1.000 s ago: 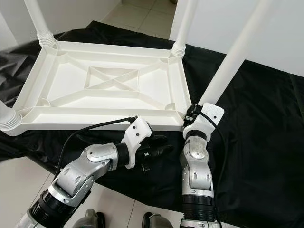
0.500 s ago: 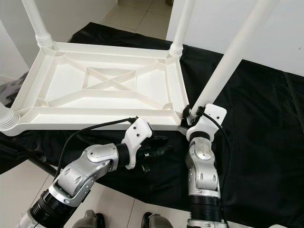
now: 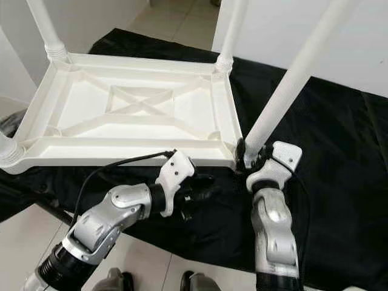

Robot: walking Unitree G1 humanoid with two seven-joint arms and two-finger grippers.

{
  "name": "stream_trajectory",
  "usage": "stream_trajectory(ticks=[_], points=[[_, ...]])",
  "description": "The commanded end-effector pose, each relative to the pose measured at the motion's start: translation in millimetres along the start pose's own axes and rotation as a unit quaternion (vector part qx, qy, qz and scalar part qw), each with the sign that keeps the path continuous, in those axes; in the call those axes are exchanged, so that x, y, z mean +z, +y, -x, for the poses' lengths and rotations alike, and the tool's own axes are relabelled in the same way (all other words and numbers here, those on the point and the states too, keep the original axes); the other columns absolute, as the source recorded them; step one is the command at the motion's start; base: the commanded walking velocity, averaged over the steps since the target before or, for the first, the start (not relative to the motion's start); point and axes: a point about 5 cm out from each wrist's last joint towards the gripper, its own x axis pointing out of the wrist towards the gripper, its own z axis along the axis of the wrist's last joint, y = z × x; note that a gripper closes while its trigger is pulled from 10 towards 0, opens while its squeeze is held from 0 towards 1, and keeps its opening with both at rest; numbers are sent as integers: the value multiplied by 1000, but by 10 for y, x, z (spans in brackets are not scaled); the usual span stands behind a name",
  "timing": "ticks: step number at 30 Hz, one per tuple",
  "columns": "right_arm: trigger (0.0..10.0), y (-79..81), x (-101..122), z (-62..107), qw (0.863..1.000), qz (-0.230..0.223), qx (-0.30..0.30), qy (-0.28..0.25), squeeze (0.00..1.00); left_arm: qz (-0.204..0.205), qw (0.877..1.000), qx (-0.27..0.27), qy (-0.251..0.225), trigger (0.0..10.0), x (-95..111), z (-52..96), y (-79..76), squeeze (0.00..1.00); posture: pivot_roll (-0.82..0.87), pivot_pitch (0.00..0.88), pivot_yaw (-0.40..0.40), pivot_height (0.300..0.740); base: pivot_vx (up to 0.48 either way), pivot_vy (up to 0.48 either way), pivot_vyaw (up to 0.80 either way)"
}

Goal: Building children table

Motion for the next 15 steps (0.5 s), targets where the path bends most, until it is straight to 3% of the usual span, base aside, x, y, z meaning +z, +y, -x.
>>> stream_trajectory(ticks=[1, 6, 7, 15], points=[[10000, 0, 55, 35, 1000, -4, 1, -15, 0, 2, 1000, -17, -2, 10000, 3, -18, -50, 0, 16, 169, -83, 740, 0, 0, 0], [10000, -40, 91, 157, 1000, 3, -3, -14, 0, 2, 1000, -21, 0, 10000, 5, -14, -53, 0, 10, 176, -78, 740, 0, 0, 0], [0, -47, 93, 268, 1000, -6, 8, -11, 0, 1, 1000, -22, 1, 10000, 3, -6, -51, 0, 6, 185, -74, 740, 0, 0, 0], [0, -39, 77, 332, 999, -23, 46, -5, 0, -1, 1000, -10, 0, 10000, 32, 24, 23, 0, 11, 192, -79, 740, 0, 0, 0]])
